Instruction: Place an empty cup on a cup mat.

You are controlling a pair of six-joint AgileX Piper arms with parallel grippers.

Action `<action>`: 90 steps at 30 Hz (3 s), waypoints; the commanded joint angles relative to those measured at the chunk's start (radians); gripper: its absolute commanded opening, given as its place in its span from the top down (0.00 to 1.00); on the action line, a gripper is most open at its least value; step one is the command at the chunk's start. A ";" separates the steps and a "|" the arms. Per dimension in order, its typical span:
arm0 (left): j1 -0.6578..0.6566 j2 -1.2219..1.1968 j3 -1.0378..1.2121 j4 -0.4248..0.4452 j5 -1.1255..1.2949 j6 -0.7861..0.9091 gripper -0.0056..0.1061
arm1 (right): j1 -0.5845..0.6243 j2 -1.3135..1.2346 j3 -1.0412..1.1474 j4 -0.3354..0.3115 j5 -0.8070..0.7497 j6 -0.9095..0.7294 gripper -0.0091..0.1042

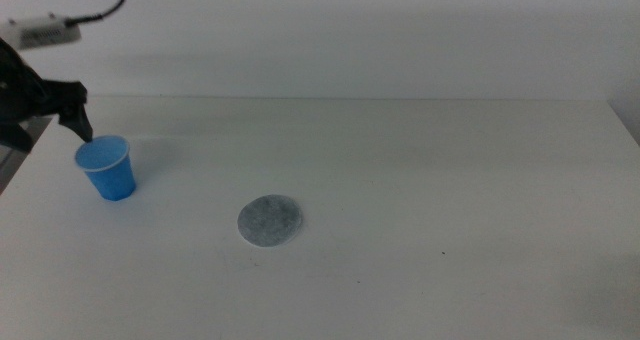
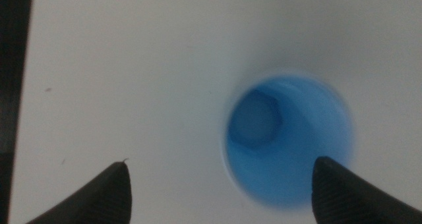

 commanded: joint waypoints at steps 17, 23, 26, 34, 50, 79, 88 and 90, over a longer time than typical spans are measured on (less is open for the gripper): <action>0.004 0.175 -0.055 -0.077 -0.027 0.048 0.97 | 0.003 -0.005 0.003 -0.007 -0.009 -0.004 0.10; -0.104 0.036 0.018 -0.067 -0.027 -0.021 0.97 | 0.003 -0.005 0.003 -0.007 -0.009 -0.004 0.10; -0.210 -0.020 0.077 -0.091 -0.053 -0.053 0.97 | 0.003 -0.005 0.003 -0.007 -0.009 -0.004 0.10; -0.479 -0.012 0.089 -0.080 -0.112 -0.131 0.97 | 0.003 -0.005 0.003 -0.007 -0.009 -0.004 0.10; -0.541 0.100 0.089 -0.116 -0.106 -0.159 0.94 | 0.003 -0.005 0.003 -0.007 -0.009 -0.004 0.10; -0.434 -0.570 0.346 0.017 0.151 -0.107 0.11 | 0.003 -0.005 0.003 -0.007 -0.009 -0.004 0.10; -0.432 -1.045 0.817 0.001 -0.394 -0.105 0.11 | 0.003 -0.005 0.003 -0.007 -0.009 -0.004 0.10; -0.432 -1.138 0.896 0.005 -0.482 -0.105 0.11 | 0.003 -0.005 0.003 -0.007 -0.009 -0.004 0.10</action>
